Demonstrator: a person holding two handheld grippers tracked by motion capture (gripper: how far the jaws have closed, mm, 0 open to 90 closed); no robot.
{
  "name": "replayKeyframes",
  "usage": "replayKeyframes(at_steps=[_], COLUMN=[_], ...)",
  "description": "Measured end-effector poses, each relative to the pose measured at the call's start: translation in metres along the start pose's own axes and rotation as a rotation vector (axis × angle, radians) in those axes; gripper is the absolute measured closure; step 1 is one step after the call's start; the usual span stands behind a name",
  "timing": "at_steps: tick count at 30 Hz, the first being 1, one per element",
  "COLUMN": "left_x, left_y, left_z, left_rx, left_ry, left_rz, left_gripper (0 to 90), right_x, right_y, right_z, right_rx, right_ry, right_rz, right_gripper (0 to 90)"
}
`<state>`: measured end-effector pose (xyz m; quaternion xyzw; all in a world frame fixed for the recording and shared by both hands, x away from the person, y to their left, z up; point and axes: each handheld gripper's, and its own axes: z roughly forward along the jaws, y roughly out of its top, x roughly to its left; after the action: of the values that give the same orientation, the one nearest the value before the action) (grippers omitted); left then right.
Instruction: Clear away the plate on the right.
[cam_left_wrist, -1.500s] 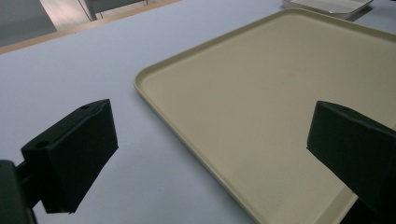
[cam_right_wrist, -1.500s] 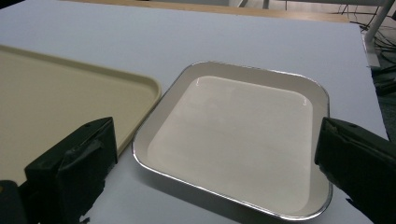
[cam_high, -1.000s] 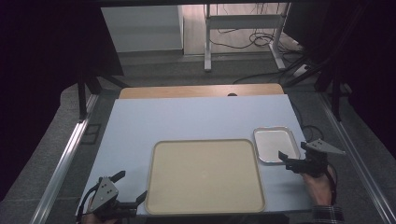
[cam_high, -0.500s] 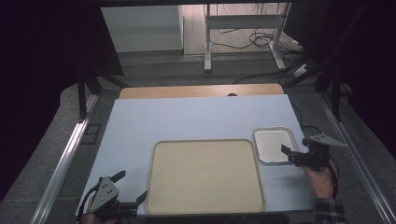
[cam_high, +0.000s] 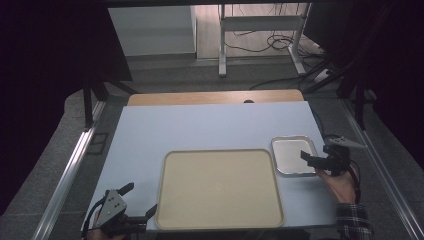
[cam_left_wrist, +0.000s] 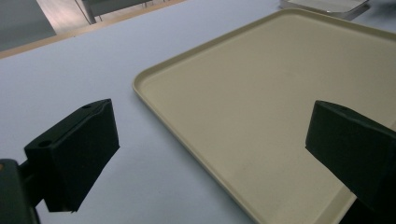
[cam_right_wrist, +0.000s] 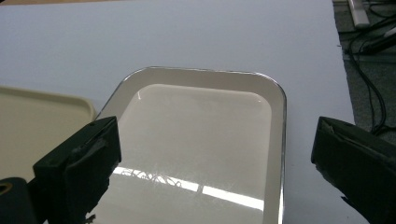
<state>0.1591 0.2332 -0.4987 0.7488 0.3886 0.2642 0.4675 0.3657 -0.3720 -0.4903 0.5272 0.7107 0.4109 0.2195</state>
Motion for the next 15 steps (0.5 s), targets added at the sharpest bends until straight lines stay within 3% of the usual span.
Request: replayKeyframes(at_steps=[3, 11, 15], left_x=[0.000, 0.001, 0.001], left_y=[0.000, 0.000, 0.000], left_z=[0.000, 0.000, 0.000], left_rx=[0.000, -0.006, -0.004], left_ry=[0.000, -0.001, 0.001], left_rz=[0.000, -0.014, -0.011], left_gripper=[2.1, 2.6, 2.7], right_x=[-0.004, -0.012, -0.017], right_y=[0.001, 0.007, 0.008], right_z=[0.003, 0.004, 0.010], right_rx=[0.018, 0.060, 0.101], right_ry=[-0.010, -0.072, -0.090], right_rz=[0.001, -0.009, 0.013], right_gripper=[5.6, 28.8, 39.2])
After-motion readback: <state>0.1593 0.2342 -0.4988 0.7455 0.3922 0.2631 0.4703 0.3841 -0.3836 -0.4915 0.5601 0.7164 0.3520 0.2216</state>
